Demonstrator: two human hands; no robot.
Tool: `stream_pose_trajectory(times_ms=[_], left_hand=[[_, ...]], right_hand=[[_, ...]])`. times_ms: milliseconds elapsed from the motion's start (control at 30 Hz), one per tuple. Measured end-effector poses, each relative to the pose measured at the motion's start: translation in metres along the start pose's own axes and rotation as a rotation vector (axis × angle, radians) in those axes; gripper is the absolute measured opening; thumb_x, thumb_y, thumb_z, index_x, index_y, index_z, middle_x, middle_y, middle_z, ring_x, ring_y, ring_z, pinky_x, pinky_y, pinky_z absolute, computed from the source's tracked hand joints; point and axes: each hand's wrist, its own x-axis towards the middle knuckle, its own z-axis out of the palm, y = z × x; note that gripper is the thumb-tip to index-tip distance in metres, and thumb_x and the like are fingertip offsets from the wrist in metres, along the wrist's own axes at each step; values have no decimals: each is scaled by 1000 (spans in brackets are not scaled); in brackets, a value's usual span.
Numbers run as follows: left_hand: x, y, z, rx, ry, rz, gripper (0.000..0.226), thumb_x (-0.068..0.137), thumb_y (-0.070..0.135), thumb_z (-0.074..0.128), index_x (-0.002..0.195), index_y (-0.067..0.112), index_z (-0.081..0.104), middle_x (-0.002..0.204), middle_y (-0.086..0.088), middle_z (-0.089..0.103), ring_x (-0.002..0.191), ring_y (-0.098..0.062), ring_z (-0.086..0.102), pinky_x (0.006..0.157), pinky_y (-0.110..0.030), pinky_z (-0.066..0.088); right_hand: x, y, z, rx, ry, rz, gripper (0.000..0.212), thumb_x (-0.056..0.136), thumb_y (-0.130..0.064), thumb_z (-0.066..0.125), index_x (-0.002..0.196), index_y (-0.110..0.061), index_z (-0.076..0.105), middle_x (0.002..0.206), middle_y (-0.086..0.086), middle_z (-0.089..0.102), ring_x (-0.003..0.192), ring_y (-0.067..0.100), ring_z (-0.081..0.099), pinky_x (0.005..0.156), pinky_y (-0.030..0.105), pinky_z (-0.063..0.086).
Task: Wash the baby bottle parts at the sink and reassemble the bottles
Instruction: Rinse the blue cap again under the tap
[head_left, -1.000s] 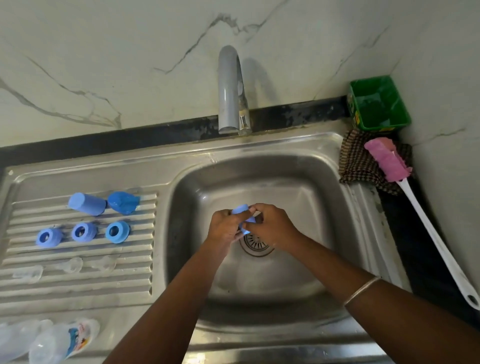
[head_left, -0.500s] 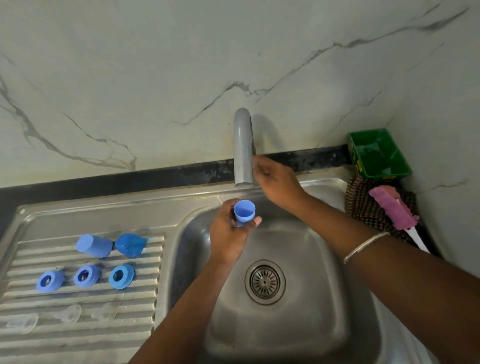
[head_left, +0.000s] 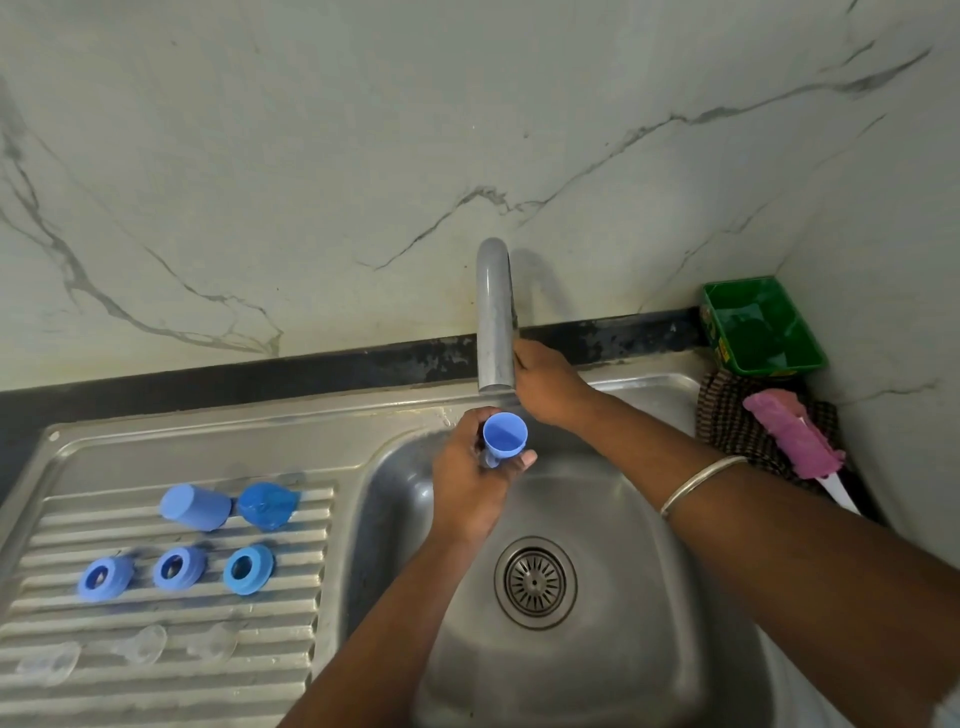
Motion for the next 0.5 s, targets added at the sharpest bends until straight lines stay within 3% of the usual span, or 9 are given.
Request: stream_pose_trajectory(times_ms=[100,300,500], left_hand=[[0,2,-1,16,7,-3,40,73,5,84,101,23,64,93,12,68,84,-1,60,74,-8,45],[-4,3,-1,49,-18,5,39,72,7,85,101,22,65,92,10,69,82,4,59,74,-6,44],[-7,3,-3,75,-7,0,41,72,10,86,99,31,64,89,18,68,85,5,60,73,-5,43]], right_hand=[[-2,-3,-2,-19,-14,-17,28,107,-33,34,82,-26,44,77,-4,50,69,8,47,74,31,41],[-5,-7,-3,-84,1,-35,25,105,-29,44,100,-9,59,100,19,66,90,33,60,87,47,51],[-6,-10,-1,-112,16,-6,26,104,-32,46,107,-10,59,103,17,66,88,26,57,90,45,51]])
